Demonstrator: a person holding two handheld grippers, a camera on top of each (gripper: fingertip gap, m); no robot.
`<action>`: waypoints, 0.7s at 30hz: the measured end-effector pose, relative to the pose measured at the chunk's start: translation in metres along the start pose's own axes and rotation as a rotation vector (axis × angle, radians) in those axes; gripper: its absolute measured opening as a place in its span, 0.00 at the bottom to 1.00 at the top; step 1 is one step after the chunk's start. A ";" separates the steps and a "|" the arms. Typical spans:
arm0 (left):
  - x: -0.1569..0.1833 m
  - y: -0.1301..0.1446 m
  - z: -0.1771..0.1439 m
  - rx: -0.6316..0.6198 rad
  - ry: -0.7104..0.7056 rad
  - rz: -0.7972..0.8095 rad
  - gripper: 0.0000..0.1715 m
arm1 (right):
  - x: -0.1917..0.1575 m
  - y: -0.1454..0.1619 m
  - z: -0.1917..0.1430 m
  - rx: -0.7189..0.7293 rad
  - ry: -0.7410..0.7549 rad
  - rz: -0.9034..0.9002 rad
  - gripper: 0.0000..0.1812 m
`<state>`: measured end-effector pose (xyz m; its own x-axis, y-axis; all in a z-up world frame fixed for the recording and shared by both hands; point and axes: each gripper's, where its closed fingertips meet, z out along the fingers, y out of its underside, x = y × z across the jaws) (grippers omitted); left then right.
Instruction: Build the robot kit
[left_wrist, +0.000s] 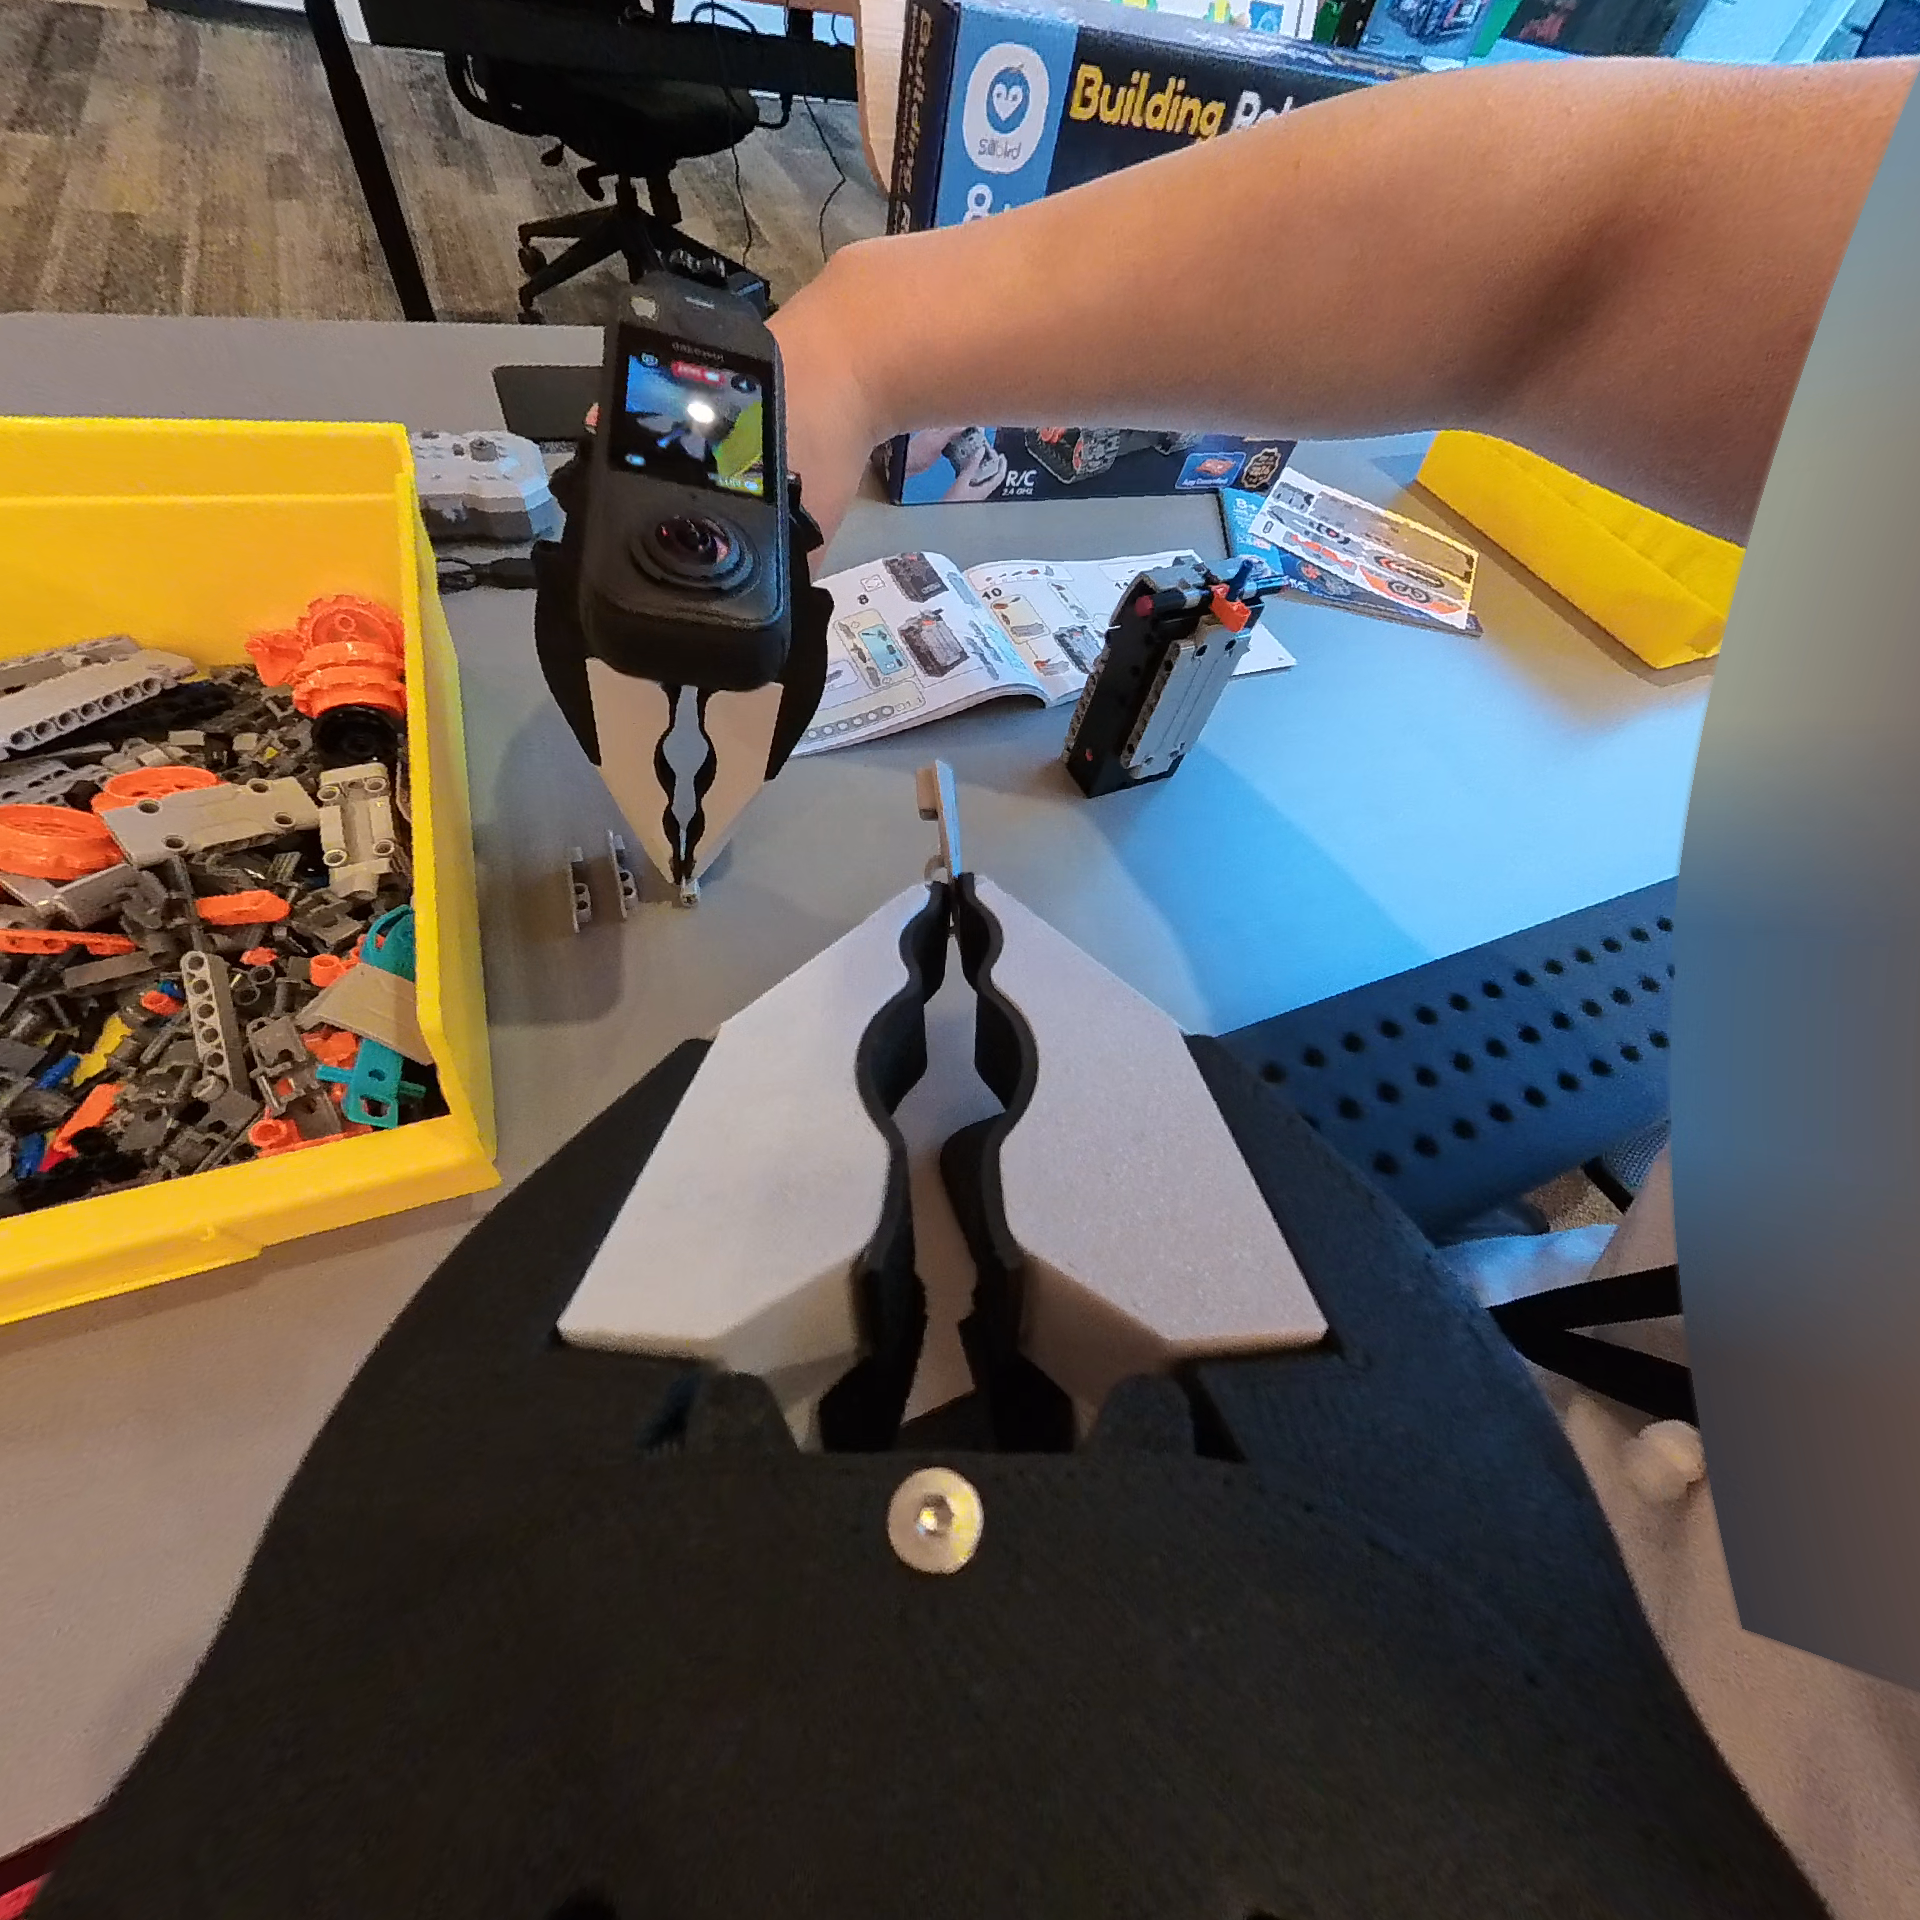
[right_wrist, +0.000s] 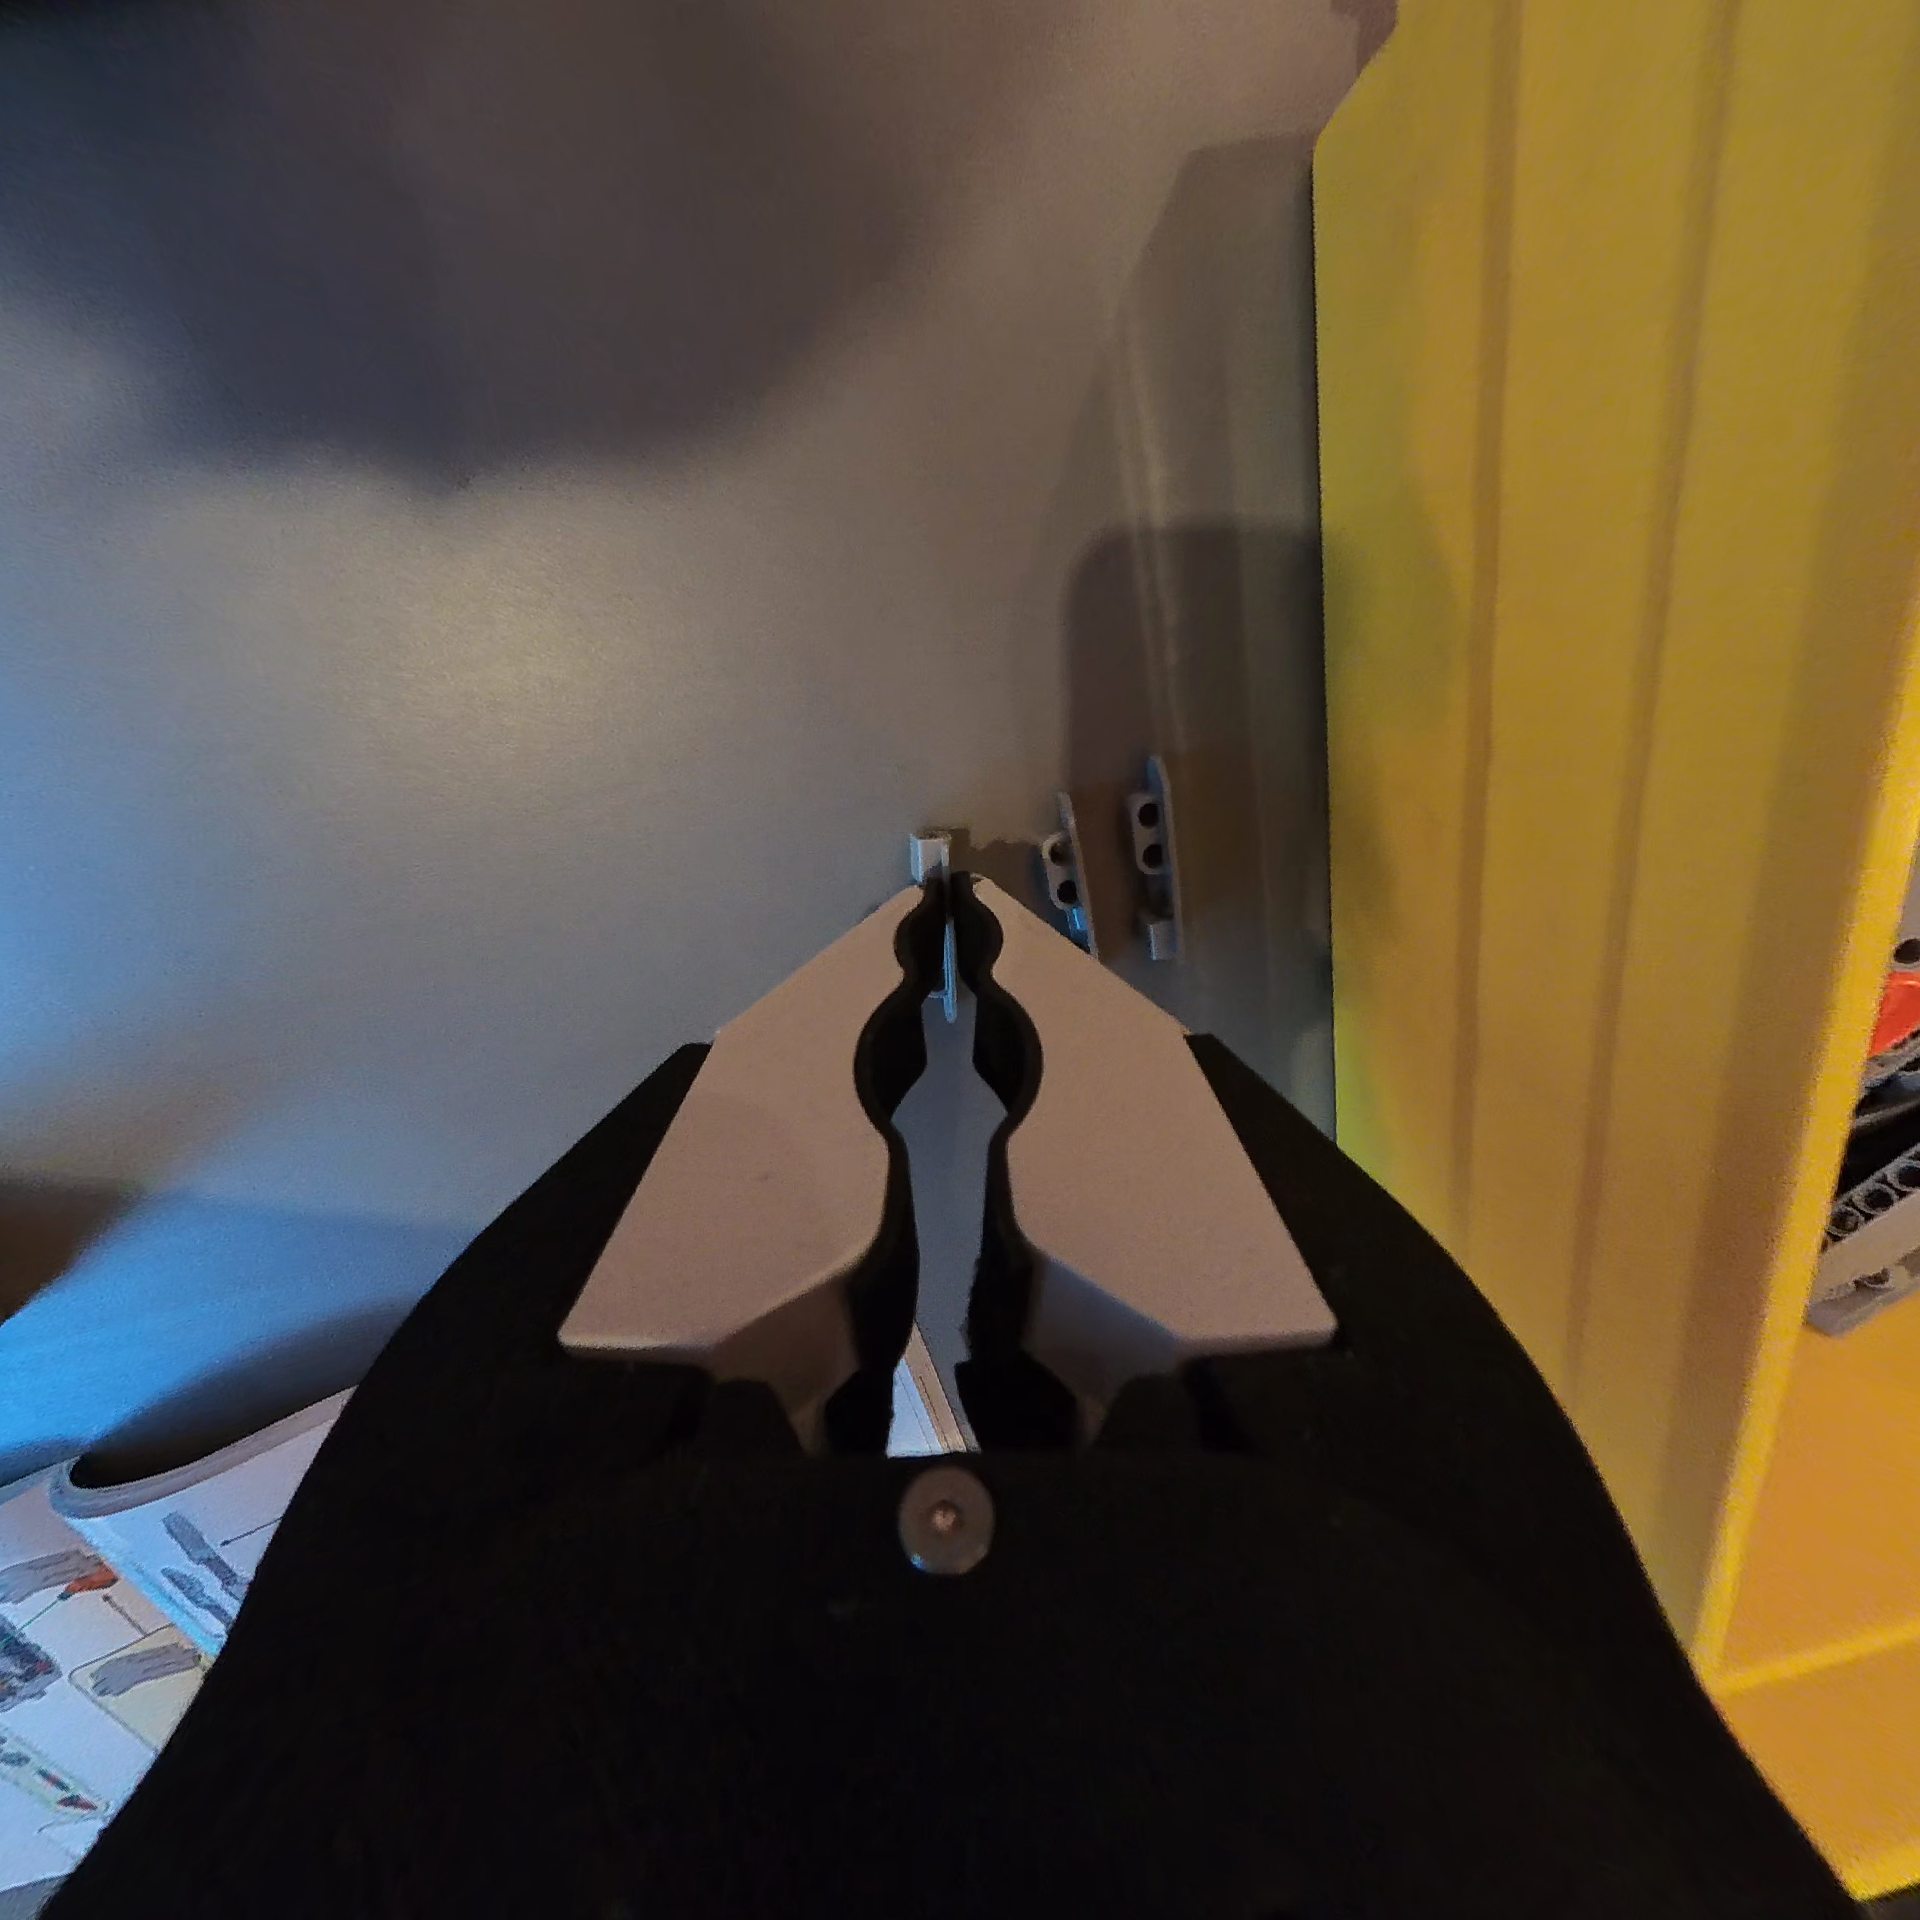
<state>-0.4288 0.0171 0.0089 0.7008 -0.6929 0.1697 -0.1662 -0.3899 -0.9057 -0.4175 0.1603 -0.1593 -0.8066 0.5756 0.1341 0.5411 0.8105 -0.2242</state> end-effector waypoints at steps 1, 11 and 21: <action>0.000 0.000 0.000 -0.001 0.001 -0.003 0.00 | 0.001 0.002 0.000 -0.007 0.004 0.003 0.01; -0.003 0.003 0.004 -0.008 0.011 -0.022 0.00 | 0.003 0.007 -0.008 -0.016 0.037 0.039 0.06; -0.031 0.005 0.027 0.018 -0.071 0.013 0.00 | 0.010 -0.048 -0.132 0.381 0.409 0.539 0.09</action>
<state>-0.4321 0.0528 -0.0112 0.7464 -0.6526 0.1306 -0.1631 -0.3697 -0.9147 -0.4205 0.1416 -0.0195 -0.2636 0.9341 0.2409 0.6549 0.3566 -0.6663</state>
